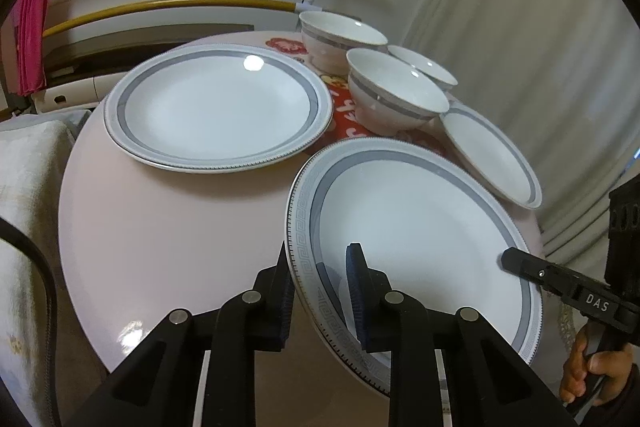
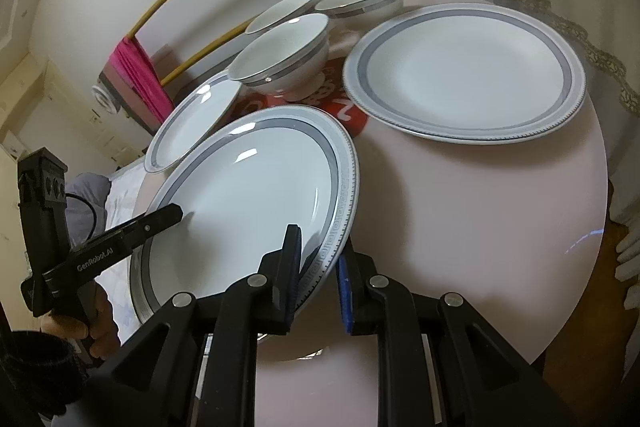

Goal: Organize plates and bowls

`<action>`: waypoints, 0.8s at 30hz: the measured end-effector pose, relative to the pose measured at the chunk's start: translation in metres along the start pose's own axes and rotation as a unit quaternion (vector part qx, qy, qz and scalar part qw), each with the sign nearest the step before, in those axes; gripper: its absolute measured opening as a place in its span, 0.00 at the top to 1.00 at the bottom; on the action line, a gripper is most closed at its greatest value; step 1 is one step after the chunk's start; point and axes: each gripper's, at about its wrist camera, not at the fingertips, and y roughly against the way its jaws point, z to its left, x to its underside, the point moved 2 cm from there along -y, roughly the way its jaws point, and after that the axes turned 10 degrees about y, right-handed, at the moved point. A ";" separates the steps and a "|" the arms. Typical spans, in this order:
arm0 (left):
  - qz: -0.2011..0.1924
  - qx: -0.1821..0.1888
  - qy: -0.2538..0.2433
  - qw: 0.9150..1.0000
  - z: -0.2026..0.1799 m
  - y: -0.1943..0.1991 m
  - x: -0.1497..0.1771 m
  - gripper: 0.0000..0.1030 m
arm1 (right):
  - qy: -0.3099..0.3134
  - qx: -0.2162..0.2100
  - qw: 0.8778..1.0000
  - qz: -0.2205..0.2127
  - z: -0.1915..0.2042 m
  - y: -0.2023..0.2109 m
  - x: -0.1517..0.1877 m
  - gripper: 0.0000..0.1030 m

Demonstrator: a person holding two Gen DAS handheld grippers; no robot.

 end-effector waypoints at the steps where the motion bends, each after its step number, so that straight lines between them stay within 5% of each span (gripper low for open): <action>1: -0.003 0.004 0.000 1.000 0.000 0.003 0.000 0.80 | 0.001 -0.001 1.000 -0.001 0.001 0.001 0.000 0.83; 11: -0.056 0.005 0.010 0.998 0.019 0.050 -0.005 0.80 | 0.028 -0.015 0.999 -0.018 0.028 0.007 -0.017 0.83; 24: -0.093 -0.051 0.050 0.993 0.079 0.073 -0.022 0.80 | 0.082 -0.044 0.996 -0.007 0.090 -0.056 -0.071 0.83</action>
